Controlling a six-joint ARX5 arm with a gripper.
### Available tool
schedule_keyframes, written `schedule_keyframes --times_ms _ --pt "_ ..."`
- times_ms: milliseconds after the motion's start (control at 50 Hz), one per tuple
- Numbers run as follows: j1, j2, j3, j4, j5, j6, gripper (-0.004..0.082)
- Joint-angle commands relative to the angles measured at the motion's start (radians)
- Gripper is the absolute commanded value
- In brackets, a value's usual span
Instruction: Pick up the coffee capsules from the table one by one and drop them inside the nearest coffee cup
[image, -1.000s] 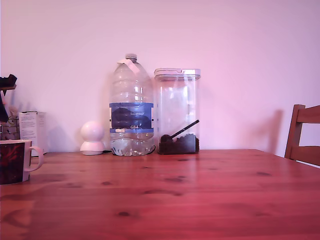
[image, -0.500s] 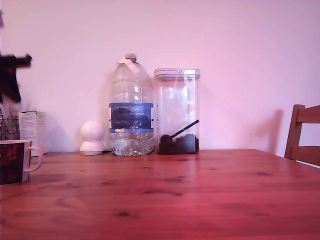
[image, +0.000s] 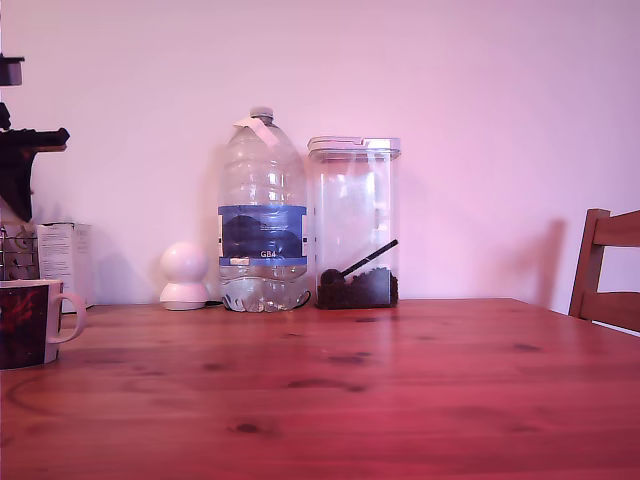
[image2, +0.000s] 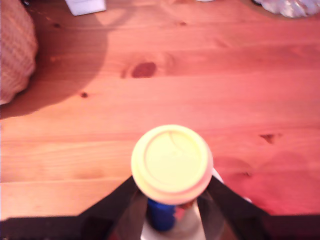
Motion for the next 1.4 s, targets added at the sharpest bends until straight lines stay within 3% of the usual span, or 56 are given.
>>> schedule_keyframes --times_ms 0,140,360,700,760,920,1060,1160,1260,1380 --pt "0.005 0.048 -0.004 -0.027 -0.002 -0.006 0.0107" --pt "0.005 0.085 -0.002 -0.046 0.01 -0.006 0.0107" --pt "0.005 0.105 -0.001 -0.068 0.071 -0.006 0.0107" --pt "0.005 0.105 -0.001 -0.073 0.07 -0.005 0.0125" --pt "0.005 0.105 -0.001 -0.072 0.07 -0.002 0.0189" --pt "0.005 0.105 -0.001 -0.064 0.071 0.002 0.0488" --pt "0.005 0.105 -0.001 -0.064 0.093 0.002 0.0503" --pt "0.005 0.105 -0.001 -0.063 0.104 0.006 0.0441" --pt "0.004 0.101 -0.001 -0.055 0.117 0.047 0.0246" --pt "-0.003 0.081 -0.001 -0.043 0.132 0.056 -0.0002"
